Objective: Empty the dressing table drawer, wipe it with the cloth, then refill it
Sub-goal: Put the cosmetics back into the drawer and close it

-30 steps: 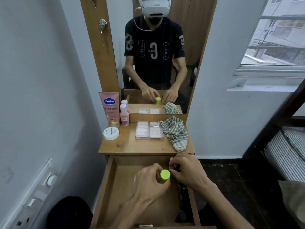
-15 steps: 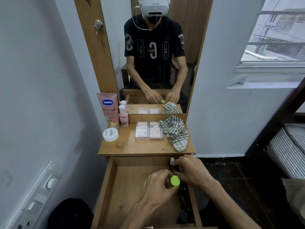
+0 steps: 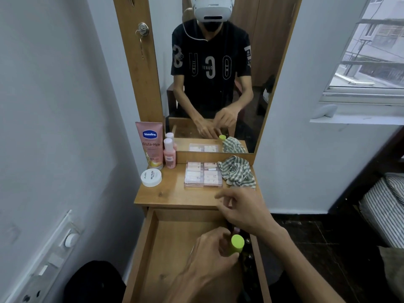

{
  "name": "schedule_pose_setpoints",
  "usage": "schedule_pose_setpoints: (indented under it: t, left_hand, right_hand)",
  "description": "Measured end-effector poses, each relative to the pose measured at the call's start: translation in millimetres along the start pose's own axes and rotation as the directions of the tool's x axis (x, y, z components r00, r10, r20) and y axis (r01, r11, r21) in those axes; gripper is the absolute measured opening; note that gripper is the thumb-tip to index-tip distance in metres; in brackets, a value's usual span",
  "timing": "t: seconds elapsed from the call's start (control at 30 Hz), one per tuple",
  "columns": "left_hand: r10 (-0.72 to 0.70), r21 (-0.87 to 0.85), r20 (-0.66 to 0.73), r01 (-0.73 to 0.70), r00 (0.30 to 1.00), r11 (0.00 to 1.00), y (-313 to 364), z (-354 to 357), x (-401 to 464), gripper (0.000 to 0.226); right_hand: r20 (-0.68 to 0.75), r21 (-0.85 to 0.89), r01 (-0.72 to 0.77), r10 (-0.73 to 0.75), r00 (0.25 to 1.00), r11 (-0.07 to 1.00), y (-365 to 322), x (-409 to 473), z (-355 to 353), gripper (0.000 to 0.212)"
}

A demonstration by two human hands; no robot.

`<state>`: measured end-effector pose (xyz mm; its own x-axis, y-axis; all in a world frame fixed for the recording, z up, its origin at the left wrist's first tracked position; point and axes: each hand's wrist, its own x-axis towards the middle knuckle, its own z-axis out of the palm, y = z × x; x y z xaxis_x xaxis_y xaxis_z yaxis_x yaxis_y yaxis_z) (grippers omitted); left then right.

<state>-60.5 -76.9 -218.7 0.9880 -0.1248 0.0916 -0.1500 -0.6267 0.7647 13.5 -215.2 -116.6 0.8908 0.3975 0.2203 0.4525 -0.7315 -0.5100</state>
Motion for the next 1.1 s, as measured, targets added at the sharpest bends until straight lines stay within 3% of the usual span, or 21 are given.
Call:
schedule_pose_setpoints:
  t: [0.07,0.13,0.23,0.3,0.4,0.53,0.63,0.77,0.9,1.1]
  left_hand:
    - [-0.009,0.007,-0.070,0.010,0.997,1.000,-2,-16,-2,0.040]
    - [-0.019,-0.010,-0.252,0.017,0.968,1.000,-7,-40,0,0.023]
    - [-0.080,0.006,-0.549,0.100,0.832,0.995,-18,-85,15,0.020]
    - [-0.144,0.009,-0.660,0.200,0.737,0.980,-26,-116,31,0.023]
    - [-0.186,0.043,-0.671,0.287,0.718,0.957,-44,-152,59,0.043]
    - [-0.258,0.107,-0.606,0.398,0.753,0.911,-62,-170,87,0.070]
    - [-0.282,0.086,-0.559,0.392,0.780,0.916,-71,-165,96,0.067]
    - [-0.239,0.132,-0.575,0.378,0.782,0.917,-79,-159,98,0.060]
    - [-0.166,0.156,-0.580,0.309,0.798,0.938,-73,-155,88,0.057]
    - [-0.023,0.061,-0.521,0.064,0.853,0.996,-49,-127,46,0.057]
  right_hand:
    - [-0.094,0.048,0.034,-0.029,0.995,0.998,-17,23,6,0.022]
    - [-0.196,0.054,0.046,-0.035,0.980,0.997,-32,51,15,0.026]
    - [-0.316,0.021,0.049,-0.039,0.948,0.999,-55,93,27,0.028]
    - [-0.351,0.015,0.048,-0.040,0.936,0.999,-71,119,34,0.029]
    - [-0.367,-0.033,0.063,-0.071,0.927,0.997,-88,150,42,0.036]
    - [-0.326,-0.119,0.071,-0.106,0.939,0.990,-100,173,54,0.046]
    - [-0.321,-0.207,0.045,-0.111,0.941,0.977,-102,180,65,0.041]
    - [-0.374,-0.193,0.015,-0.087,0.923,0.981,-98,183,71,0.029]
    - [-0.393,-0.092,0.017,-0.052,0.918,0.996,-90,171,63,0.021]
    - [-0.435,0.073,0.043,-0.007,0.901,0.996,-73,122,34,0.027]
